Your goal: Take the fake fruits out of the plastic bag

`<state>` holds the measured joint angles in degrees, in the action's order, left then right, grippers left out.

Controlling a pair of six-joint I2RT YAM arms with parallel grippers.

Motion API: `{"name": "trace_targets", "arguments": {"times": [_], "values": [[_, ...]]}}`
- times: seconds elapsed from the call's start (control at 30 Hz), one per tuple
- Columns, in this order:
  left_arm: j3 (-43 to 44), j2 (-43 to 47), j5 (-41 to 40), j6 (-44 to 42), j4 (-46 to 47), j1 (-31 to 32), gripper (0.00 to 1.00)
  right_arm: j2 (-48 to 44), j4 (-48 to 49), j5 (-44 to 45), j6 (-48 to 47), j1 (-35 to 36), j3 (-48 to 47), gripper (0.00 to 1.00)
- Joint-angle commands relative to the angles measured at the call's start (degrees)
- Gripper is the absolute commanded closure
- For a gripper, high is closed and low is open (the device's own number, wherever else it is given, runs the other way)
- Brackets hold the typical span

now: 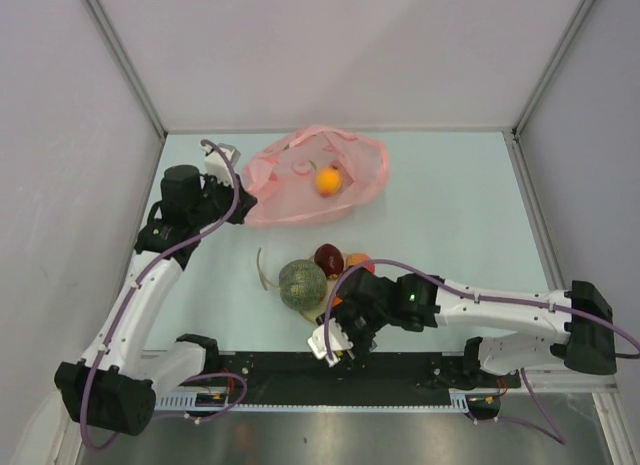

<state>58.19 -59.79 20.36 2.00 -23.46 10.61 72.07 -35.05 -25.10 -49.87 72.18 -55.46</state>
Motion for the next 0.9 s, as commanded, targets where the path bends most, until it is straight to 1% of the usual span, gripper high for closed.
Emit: {"name": "trace_targets", "arguments": {"times": [0.0,0.13,0.33,0.47,0.73,0.87], "values": [[-1.76,2.57,2.23,0.99,0.62,0.11,0.99,-1.76,5.15,2.78,-4.18,3.14,2.63,1.0],[-2.65,3.63,1.96,0.9,-0.35,0.11,0.99,-0.01,13.05,2.16,-8.66,4.1,4.75,1.0],[-2.3,3.19,2.76,0.72,-2.29,0.11,1.0,2.45,20.18,-0.21,-17.36,4.46,8.26,1.0],[-1.94,3.1,3.28,0.99,-2.73,0.11,0.99,4.74,20.46,-1.09,-23.42,3.58,10.02,1.0],[-3.17,3.63,3.28,1.52,-1.94,0.02,1.0,4.57,22.48,-1.26,-25.27,0.51,12.13,1.0],[-3.88,3.54,2.93,1.69,-1.5,0.02,0.99,5.53,23.0,-1.88,-26.68,-2.56,12.31,1.0]]}}
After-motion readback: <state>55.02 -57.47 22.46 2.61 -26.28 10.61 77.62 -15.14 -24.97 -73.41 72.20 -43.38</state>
